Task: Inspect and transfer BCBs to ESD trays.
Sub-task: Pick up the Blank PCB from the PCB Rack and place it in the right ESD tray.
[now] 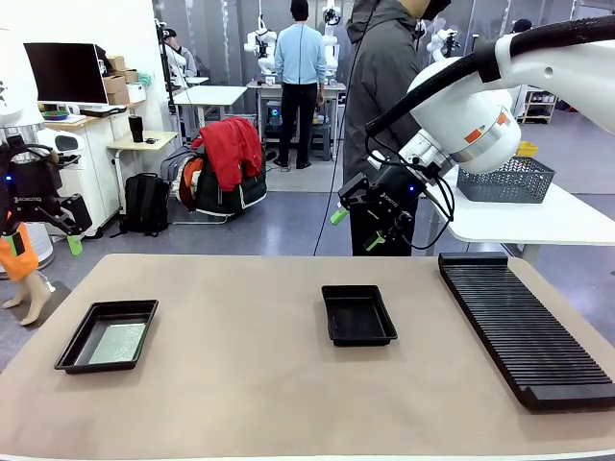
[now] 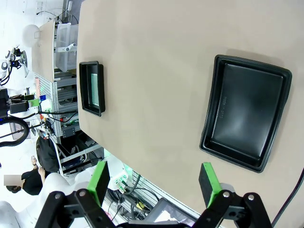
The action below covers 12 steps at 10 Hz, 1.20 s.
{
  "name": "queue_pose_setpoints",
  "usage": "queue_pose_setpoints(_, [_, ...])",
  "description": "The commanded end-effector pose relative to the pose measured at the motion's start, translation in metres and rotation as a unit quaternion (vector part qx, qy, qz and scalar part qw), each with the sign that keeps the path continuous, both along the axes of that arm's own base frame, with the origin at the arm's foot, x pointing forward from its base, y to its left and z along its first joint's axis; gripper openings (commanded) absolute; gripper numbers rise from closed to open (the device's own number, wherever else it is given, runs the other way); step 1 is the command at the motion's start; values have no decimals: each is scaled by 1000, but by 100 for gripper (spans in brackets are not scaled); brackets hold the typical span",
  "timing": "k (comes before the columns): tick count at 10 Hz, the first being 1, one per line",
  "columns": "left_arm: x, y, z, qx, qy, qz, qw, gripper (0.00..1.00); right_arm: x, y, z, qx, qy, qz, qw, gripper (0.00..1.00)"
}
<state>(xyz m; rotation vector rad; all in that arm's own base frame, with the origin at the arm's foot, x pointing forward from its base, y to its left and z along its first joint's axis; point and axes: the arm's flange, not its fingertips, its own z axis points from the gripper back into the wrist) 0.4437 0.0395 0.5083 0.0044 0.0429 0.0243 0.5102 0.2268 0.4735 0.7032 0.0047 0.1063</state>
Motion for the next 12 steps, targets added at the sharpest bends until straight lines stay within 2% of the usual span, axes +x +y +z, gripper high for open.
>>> queue_pose_setpoints(1, [0, 0, -2, -1, -2, 0, 1000, 100, 0, 1, 0, 0, 1, -1, 1000, 100])
queue_pose_setpoints(12, [0, 0, -2, -1, -2, 0, 1000, 100, 0, 1, 0, 0, 1, -1, 1000, 100])
